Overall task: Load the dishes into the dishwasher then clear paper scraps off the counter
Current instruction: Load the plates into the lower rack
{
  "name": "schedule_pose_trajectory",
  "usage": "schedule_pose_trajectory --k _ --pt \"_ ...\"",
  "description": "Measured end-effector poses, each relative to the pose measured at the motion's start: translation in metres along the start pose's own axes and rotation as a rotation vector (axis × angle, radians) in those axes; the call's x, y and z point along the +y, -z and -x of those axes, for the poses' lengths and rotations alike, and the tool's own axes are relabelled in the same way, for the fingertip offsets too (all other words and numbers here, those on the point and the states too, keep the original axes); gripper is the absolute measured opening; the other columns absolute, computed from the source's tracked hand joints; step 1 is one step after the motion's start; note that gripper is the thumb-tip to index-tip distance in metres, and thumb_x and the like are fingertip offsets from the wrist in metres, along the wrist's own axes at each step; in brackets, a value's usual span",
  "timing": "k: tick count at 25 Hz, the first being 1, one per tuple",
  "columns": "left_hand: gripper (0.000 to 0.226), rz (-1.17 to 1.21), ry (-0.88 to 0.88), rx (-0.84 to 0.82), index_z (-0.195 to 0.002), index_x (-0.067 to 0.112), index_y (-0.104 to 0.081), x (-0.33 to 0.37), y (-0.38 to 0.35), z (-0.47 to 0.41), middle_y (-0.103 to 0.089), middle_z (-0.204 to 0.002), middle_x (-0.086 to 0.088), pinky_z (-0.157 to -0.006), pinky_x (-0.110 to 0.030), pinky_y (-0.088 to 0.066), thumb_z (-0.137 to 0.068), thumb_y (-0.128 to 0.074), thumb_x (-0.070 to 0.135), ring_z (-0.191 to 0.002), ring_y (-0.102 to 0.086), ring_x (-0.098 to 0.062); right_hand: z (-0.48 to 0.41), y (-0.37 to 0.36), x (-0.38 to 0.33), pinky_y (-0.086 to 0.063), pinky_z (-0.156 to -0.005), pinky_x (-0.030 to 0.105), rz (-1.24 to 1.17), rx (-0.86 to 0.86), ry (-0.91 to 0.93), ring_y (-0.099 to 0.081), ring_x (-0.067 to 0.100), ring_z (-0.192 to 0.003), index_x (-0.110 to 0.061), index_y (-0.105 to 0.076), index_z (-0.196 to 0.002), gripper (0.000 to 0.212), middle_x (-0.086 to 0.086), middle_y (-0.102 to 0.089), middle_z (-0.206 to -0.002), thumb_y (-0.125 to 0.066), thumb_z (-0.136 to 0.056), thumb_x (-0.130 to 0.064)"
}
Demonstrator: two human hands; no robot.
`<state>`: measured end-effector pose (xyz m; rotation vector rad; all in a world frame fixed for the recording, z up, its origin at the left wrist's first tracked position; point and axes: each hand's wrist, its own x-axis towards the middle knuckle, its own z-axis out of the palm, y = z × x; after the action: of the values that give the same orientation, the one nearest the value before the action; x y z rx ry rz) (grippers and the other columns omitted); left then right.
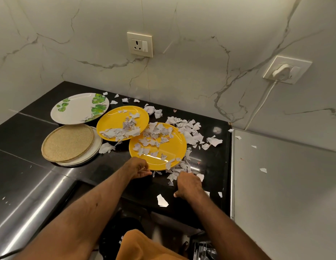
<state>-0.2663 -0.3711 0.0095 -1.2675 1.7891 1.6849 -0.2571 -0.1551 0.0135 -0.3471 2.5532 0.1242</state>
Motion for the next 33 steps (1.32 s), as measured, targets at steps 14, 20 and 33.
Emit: schedule_pose_trajectory --k 14,20,33 --pt "0.013 0.074 0.015 0.097 -0.107 -0.004 -0.065 -0.018 0.013 -0.004 -0.071 -0.097 -0.020 -0.047 -0.028 -0.056 -0.098 -0.066 0.006 -0.075 -0.072 -0.026 -0.058 0.047 0.038 -0.057 -0.075 0.037 -0.855 0.296 -0.214 -0.067 0.020 -0.084 -0.015 -0.071 -0.093 0.019 0.003 -0.072 -0.091 -0.070 -0.097 -0.033" --pt "0.011 0.092 0.014 0.179 -0.103 -0.003 -0.064 -0.018 0.009 -0.009 -0.070 -0.096 -0.021 -0.060 -0.032 -0.061 -0.095 -0.068 0.004 -0.080 -0.074 -0.027 -0.099 0.040 0.025 -0.054 -0.070 0.033 -1.020 0.214 -0.329 -0.072 0.024 -0.086 -0.007 -0.072 -0.097 0.032 0.008 -0.075 -0.095 -0.080 -0.091 -0.037" --pt "0.011 0.181 0.044 0.172 -0.095 -0.001 -0.069 -0.013 0.018 -0.001 -0.067 -0.078 -0.012 -0.048 -0.024 -0.053 -0.091 -0.073 0.009 -0.061 -0.063 -0.015 -0.101 0.034 0.025 -0.050 -0.052 0.030 -1.390 0.141 -0.405 -0.066 0.022 -0.081 -0.002 -0.059 -0.125 0.054 0.018 -0.070 -0.114 -0.080 -0.087 -0.035"
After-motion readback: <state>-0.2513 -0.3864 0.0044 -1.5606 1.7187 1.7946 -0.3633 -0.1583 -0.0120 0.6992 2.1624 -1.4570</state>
